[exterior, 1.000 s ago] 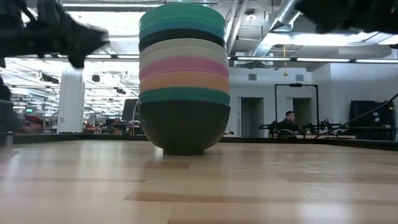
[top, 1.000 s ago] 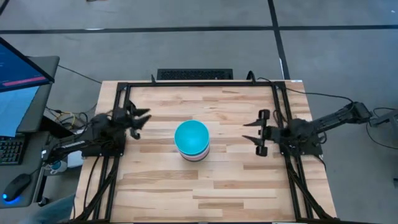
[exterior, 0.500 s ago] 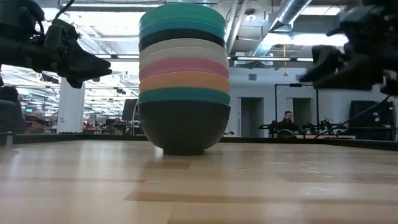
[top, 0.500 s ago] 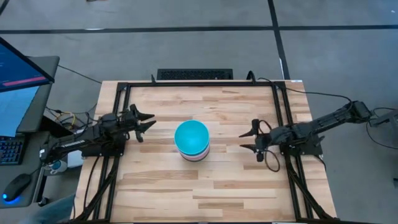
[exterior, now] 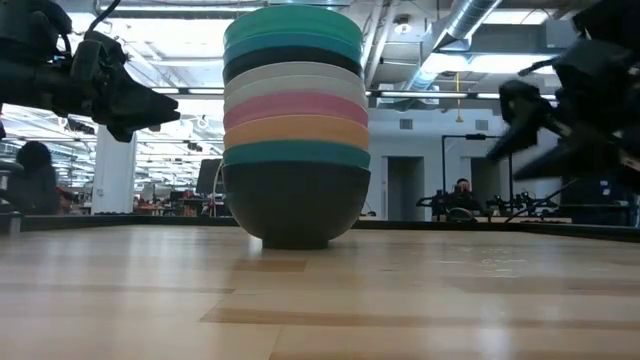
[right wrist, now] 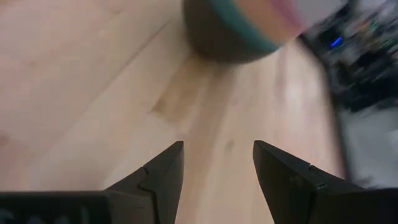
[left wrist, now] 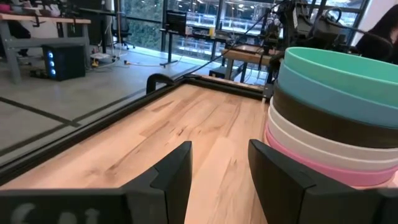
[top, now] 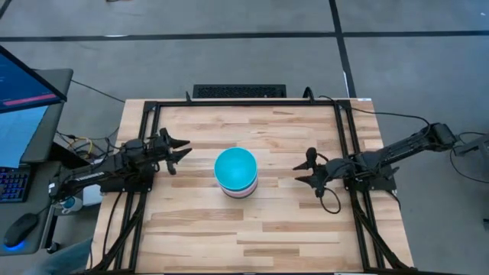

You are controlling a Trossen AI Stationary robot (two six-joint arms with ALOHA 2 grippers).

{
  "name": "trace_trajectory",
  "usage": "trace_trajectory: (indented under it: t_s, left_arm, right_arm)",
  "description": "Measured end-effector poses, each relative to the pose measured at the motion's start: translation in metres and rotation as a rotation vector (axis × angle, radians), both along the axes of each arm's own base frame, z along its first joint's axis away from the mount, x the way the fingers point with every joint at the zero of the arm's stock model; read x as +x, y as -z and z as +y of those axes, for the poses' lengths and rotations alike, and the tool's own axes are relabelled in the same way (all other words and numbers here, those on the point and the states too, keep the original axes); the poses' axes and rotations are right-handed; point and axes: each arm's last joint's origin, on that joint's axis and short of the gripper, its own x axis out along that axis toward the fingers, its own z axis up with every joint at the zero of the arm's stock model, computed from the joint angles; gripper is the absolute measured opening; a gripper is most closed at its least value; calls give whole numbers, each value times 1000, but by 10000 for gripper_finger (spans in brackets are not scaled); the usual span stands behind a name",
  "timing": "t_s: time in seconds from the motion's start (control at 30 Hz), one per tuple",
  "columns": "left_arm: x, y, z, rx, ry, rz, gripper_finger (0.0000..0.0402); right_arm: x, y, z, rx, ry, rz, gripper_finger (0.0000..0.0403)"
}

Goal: Nest bowls inside each other
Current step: Return to Home Position

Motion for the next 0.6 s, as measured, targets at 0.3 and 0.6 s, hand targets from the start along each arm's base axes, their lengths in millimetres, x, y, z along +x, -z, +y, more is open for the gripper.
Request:
trace_trajectory:
  t_s: [0.3, 0.6]
  left_arm:
    - [0, 0, 0, 0, 0, 1, 148]
    - [0, 0, 0, -1, 0, 2, 148]
  right_arm:
    - [7, -7, -3, -138, -37, -82, 215]
    - [16, -60, 6, 221, -11, -619, 216]
